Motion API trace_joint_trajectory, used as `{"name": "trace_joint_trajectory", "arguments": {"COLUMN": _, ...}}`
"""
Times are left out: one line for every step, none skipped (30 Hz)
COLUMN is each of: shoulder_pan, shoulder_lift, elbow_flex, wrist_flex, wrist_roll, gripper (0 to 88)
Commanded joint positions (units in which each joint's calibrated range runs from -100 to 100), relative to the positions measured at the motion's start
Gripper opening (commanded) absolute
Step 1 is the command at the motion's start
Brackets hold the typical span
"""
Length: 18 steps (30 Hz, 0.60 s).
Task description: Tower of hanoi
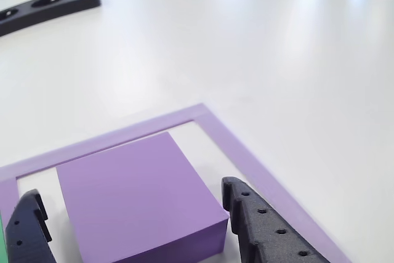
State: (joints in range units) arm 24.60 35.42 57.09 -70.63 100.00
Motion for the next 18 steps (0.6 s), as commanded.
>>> {"name": "trace_joint_trajectory", "arguments": {"shoulder_pan": -0.4, "shoulder_lift": -0.5, "elbow_flex": -0.9, "wrist_flex": -1.4, "wrist_roll": 0.0, "gripper": 31.9}}
{"name": "trace_joint_trajectory", "arguments": {"shoulder_pan": -0.3, "shoulder_lift": -0.4, "elbow_flex": -0.9, "wrist_flex": -1.5, "wrist_roll": 0.0, "gripper": 31.7}}
{"name": "trace_joint_trajectory", "arguments": {"shoulder_pan": -0.3, "shoulder_lift": -0.3, "elbow_flex": -0.9, "wrist_flex": -1.7, "wrist_roll": 0.0, "gripper": 31.3}}
{"name": "trace_joint_trajectory", "arguments": {"shoulder_pan": -0.3, "shoulder_lift": -0.2, "elbow_flex": -0.9, "wrist_flex": -1.9, "wrist_roll": 0.0, "gripper": 30.8}}
{"name": "trace_joint_trajectory", "arguments": {"shoulder_pan": -0.3, "shoulder_lift": -0.2, "elbow_flex": -0.9, "wrist_flex": -1.9, "wrist_roll": 0.0, "gripper": 30.2}}
{"name": "trace_joint_trajectory", "arguments": {"shoulder_pan": -0.2, "shoulder_lift": -0.1, "elbow_flex": -0.9, "wrist_flex": -2.0, "wrist_roll": 0.0, "gripper": 29.2}}
{"name": "trace_joint_trajectory", "arguments": {"shoulder_pan": -0.2, "shoulder_lift": 0.0, "elbow_flex": -0.9, "wrist_flex": -2.1, "wrist_roll": 0.0, "gripper": 28.3}}
{"name": "trace_joint_trajectory", "arguments": {"shoulder_pan": -0.2, "shoulder_lift": 0.1, "elbow_flex": -0.9, "wrist_flex": -2.3, "wrist_roll": 0.0, "gripper": 27.4}}
{"name": "trace_joint_trajectory", "arguments": {"shoulder_pan": -0.2, "shoulder_lift": 0.2, "elbow_flex": -0.9, "wrist_flex": -2.4, "wrist_roll": 0.0, "gripper": 26.1}}
{"name": "trace_joint_trajectory", "arguments": {"shoulder_pan": -0.2, "shoulder_lift": 0.2, "elbow_flex": -0.9, "wrist_flex": -2.6, "wrist_roll": 0.0, "gripper": 24.8}}
{"name": "trace_joint_trajectory", "arguments": {"shoulder_pan": -0.2, "shoulder_lift": 0.3, "elbow_flex": -0.9, "wrist_flex": -2.8, "wrist_roll": 0.0, "gripper": 24.2}}
{"name": "trace_joint_trajectory", "arguments": {"shoulder_pan": -0.2, "shoulder_lift": 0.5, "elbow_flex": -0.9, "wrist_flex": -3.0, "wrist_roll": 0.0, "gripper": 23.9}}
{"name": "trace_joint_trajectory", "arguments": {"shoulder_pan": -0.2, "shoulder_lift": 0.6, "elbow_flex": -0.9, "wrist_flex": -3.1, "wrist_roll": 0.0, "gripper": 23.4}}
{"name": "trace_joint_trajectory", "arguments": {"shoulder_pan": -0.3, "shoulder_lift": 0.7, "elbow_flex": -0.9, "wrist_flex": -3.4, "wrist_roll": 0.0, "gripper": 22.9}}
{"name": "trace_joint_trajectory", "arguments": {"shoulder_pan": -0.3, "shoulder_lift": 0.8, "elbow_flex": -0.9, "wrist_flex": -3.6, "wrist_roll": 0.0, "gripper": 22.9}}
{"name": "trace_joint_trajectory", "arguments": {"shoulder_pan": -0.4, "shoulder_lift": 0.9, "elbow_flex": -0.9, "wrist_flex": -3.6, "wrist_roll": 0.0, "gripper": 22.5}}
{"name": "trace_joint_trajectory", "arguments": {"shoulder_pan": -0.4, "shoulder_lift": 1.0, "elbow_flex": -0.9, "wrist_flex": -3.7, "wrist_roll": 0.0, "gripper": 22.1}}
{"name": "trace_joint_trajectory", "arguments": {"shoulder_pan": -0.4, "shoulder_lift": 1.0, "elbow_flex": -0.9, "wrist_flex": -3.8, "wrist_roll": 0.0, "gripper": 21.9}}
